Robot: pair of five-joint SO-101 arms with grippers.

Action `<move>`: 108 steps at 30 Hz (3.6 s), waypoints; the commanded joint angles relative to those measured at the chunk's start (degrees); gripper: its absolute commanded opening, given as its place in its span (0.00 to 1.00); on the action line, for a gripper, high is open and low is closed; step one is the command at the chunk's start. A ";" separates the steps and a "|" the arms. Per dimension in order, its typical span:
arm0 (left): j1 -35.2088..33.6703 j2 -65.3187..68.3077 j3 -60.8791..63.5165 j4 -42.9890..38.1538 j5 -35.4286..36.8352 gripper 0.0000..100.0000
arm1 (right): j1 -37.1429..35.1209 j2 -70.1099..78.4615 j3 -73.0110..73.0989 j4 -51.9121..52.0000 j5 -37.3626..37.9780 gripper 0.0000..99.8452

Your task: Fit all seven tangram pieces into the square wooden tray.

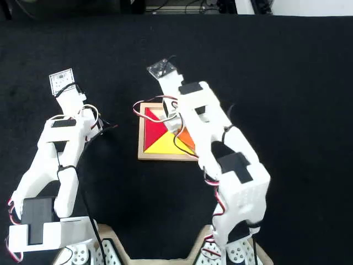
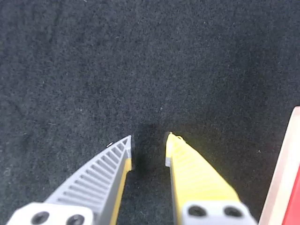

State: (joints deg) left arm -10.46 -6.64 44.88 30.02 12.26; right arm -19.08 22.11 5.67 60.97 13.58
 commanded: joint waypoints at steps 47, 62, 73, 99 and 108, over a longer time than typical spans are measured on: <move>-0.04 -0.26 -0.57 -1.05 -0.62 0.13 | 24.44 -16.22 15.69 -0.09 21.36 0.20; -0.04 -0.26 -0.57 -1.05 -0.62 0.13 | 17.05 -15.08 20.18 -4.84 20.92 0.01; -0.04 -0.26 -0.48 -1.05 -0.62 0.13 | 17.14 -14.37 18.59 -7.38 17.49 0.01; -0.04 -0.26 -0.40 -1.05 -0.62 0.13 | 19.25 0.22 4.09 5.63 16.09 0.01; -0.04 -0.26 -0.40 -1.05 -0.62 0.13 | 26.64 -0.13 5.67 12.04 22.68 0.01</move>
State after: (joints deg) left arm -10.46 -6.64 44.88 30.02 12.26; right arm 4.04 22.29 10.77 70.37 34.42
